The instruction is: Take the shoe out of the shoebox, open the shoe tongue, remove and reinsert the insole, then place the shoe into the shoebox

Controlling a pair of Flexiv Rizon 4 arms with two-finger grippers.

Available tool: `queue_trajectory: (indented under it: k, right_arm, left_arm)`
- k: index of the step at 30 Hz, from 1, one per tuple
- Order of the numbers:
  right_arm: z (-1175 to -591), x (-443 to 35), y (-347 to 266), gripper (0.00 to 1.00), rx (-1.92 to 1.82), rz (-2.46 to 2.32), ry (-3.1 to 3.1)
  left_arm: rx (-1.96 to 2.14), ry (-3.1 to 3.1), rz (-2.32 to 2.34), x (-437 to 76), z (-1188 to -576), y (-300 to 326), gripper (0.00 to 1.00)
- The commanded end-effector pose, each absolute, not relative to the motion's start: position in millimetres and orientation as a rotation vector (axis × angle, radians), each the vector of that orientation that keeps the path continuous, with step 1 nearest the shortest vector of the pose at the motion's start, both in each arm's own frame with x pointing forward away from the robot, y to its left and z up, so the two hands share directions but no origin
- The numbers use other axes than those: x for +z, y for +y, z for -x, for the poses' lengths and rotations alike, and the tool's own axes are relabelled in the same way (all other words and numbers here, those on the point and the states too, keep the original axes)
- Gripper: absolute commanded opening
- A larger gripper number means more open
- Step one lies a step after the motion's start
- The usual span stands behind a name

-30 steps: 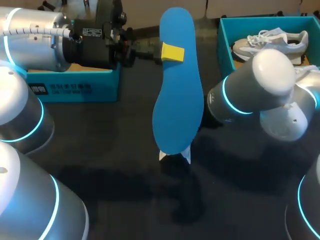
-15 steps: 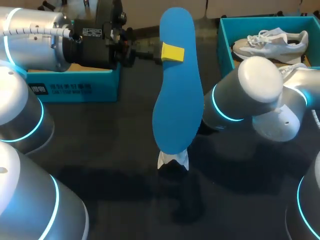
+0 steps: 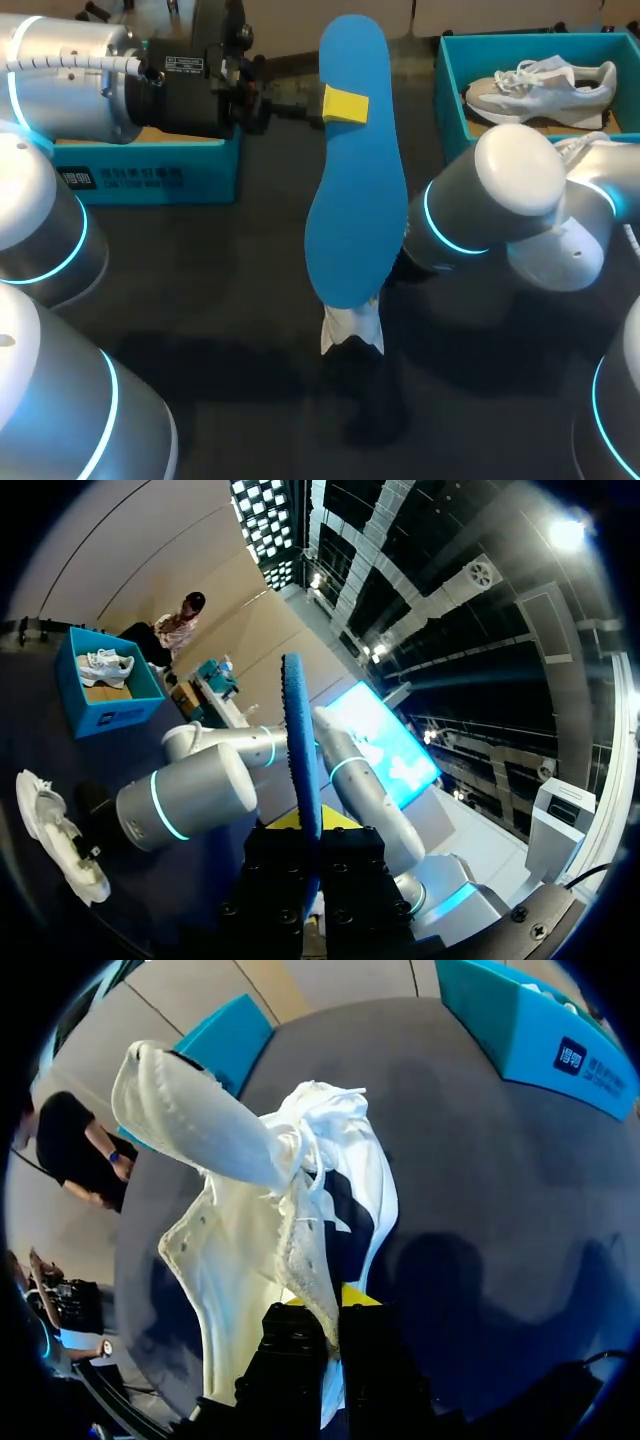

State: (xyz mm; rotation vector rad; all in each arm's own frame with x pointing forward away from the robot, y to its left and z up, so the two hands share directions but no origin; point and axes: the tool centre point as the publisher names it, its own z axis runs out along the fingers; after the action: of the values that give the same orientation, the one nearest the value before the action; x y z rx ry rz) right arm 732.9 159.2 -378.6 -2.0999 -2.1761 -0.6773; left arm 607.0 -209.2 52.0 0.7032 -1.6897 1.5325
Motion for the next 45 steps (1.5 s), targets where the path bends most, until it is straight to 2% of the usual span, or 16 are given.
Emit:
queue_trajectory:
  k: [1, 8, 9, 10, 11, 21, 24, 35, 45]
  right_arm:
    - [-732.2, -381.8, 158.0, 0.0, -0.674, 2.079, -2.181]
    - [-732.0, -387.0, 157.1, 0.0, -0.673, 2.064, -2.173]
    - [-731.9, -384.5, 157.0, 0.4, -0.685, 2.058, -2.167]
    - [-731.8, -381.5, 157.5, 0.91, -0.683, 2.05, -2.167]
    - [-731.3, -378.2, 157.4, 1.0, -0.675, 2.04, -2.162]
    - [-726.0, -340.2, 151.7, 1.0, -0.773, 1.879, -2.146]
    - [-731.4, -324.7, 153.0, 1.0, -0.919, 1.826, -2.165]
    - [-731.4, -324.7, 153.0, 1.0, -0.919, 1.826, -2.165]
    - [-734.8, -282.7, 143.5, 1.0, -1.133, 1.668, -2.056]
  left_arm:
    - [1.532, -1.689, -0.702, 51.7, -607.8, -210.9, 0.0]
    - [1.532, -1.689, -0.702, 51.7, -607.8, -210.9, 0.0]
    - [1.532, -1.689, -0.702, 51.7, -607.8, -210.9, 0.0]
    - [1.532, -1.689, -0.702, 51.7, -607.8, -210.9, 0.0]
    - [1.532, -1.689, -0.702, 51.7, -607.8, -210.9, 0.0]
    - [1.532, -1.689, -0.702, 51.7, -607.8, -210.9, 0.0]
    - [1.532, -1.689, -0.702, 51.7, -607.8, -210.9, 0.0]
    - [1.532, -1.689, -0.702, 51.7, -607.8, -210.9, 0.0]
    - [1.532, -1.689, -0.702, 51.7, -607.8, -210.9, 0.0]
